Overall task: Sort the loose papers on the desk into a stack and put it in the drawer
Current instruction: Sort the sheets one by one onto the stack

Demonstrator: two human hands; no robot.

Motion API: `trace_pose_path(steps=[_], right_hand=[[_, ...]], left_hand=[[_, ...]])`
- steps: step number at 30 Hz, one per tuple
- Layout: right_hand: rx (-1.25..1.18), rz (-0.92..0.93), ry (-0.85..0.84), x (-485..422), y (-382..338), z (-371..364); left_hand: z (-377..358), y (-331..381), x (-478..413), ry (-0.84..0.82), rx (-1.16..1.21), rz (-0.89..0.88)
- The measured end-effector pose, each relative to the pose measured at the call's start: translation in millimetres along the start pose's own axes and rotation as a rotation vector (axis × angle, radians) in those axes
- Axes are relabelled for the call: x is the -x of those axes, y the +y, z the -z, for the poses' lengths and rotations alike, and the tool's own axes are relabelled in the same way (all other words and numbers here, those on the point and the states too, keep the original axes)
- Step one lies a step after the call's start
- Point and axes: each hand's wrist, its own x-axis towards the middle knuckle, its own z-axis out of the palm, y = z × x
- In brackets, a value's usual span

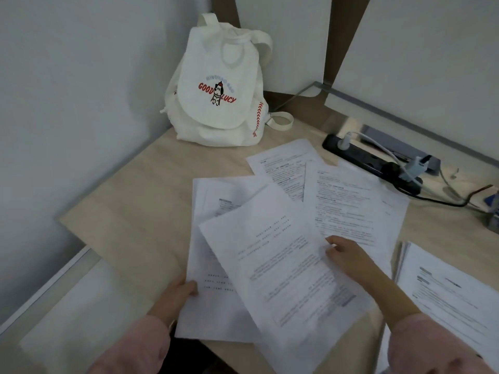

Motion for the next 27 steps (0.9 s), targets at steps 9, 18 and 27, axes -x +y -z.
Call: trace_pose_path(steps=[9,18,27], right_hand=[[0.965,0.470,0.161,-31,-55,-4],[0.916,1.151,0.198,-32,-110,-102],[0.278,0.804,0.053,-22,-113,-120]], left_hand=[[17,-21,-1,-0.087,0.097,0.036],[15,-26,9,-0.193,0.215,-0.078],[6,-33,10,0.036,0.005,-0.183]])
